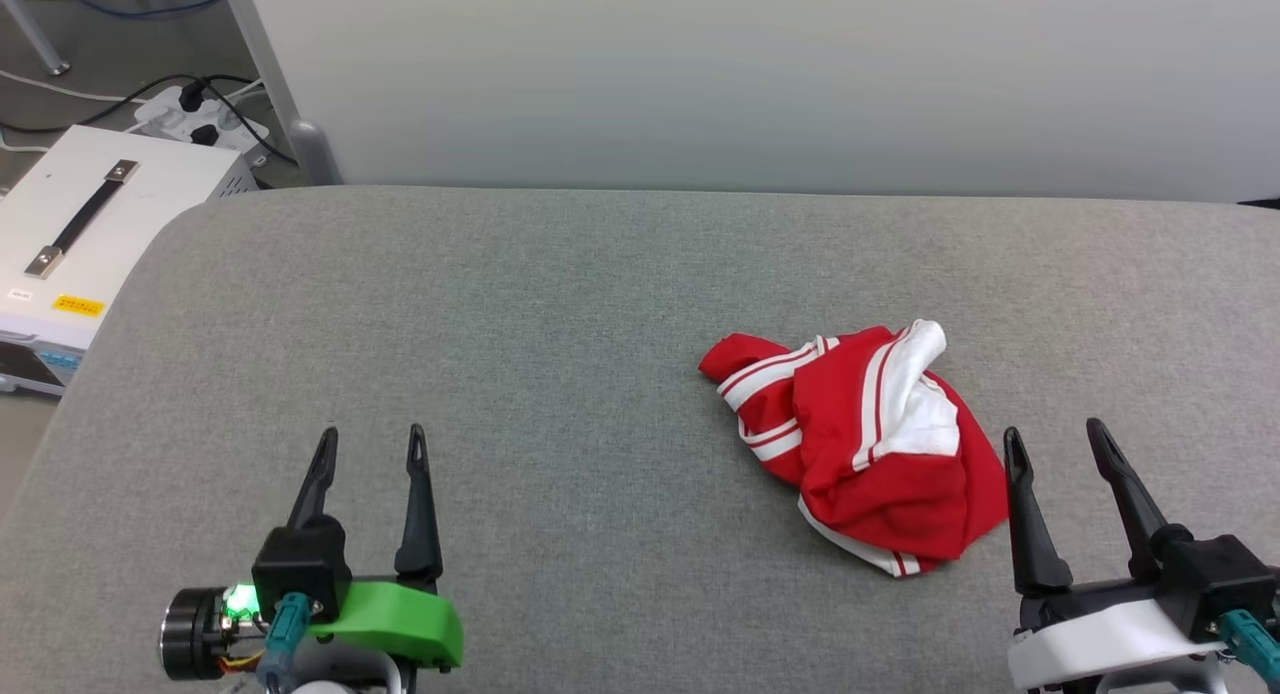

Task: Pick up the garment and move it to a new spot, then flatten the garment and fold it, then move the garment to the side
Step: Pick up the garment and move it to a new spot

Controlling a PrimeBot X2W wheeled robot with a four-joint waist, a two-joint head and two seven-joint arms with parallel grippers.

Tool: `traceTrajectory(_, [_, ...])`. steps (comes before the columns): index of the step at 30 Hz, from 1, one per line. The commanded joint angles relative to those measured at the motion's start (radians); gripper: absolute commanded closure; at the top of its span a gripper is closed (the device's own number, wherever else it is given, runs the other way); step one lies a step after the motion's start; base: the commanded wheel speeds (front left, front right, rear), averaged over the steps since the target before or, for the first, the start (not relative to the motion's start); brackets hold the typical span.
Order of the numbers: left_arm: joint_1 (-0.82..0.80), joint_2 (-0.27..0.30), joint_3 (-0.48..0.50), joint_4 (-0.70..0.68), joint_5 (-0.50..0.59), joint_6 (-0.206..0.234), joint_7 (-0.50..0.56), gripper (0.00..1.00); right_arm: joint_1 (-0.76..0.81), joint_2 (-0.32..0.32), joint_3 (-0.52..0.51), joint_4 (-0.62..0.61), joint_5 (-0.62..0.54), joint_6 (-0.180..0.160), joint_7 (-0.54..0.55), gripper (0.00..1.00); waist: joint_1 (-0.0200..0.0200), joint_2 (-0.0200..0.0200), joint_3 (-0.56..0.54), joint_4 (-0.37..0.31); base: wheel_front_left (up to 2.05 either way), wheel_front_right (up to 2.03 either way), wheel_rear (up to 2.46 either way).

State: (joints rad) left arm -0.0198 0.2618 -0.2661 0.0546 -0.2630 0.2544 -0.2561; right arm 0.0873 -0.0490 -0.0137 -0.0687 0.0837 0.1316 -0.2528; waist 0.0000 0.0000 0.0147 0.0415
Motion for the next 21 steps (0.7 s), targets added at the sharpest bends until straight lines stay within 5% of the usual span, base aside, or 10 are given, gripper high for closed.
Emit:
traceTrajectory(1, [0.025,-0.017,0.017,-0.003,0.020,-0.017,-0.006,0.00,0.021,-0.001,0.004,0.006,0.003,-0.001,-0.009,0.00,0.0000,0.0000,-0.005,0.000,0.00,0.00,0.00])
traceTrajectory(8, [0.074,-0.090,0.077,0.012,0.090,-0.097,-0.006,0.00,0.044,-0.001,0.018,0.032,0.013,-0.001,-0.009,0.00,0.0000,0.0000,-0.020,0.001,0.00,0.00,0.00])
traceTrajectory(21, [0.093,-0.151,0.156,0.025,0.164,-0.175,-0.006,0.00,0.065,-0.001,0.019,0.060,0.031,-0.001,-0.009,0.00,0.0000,0.0000,-0.023,0.004,0.00,0.00,0.00])
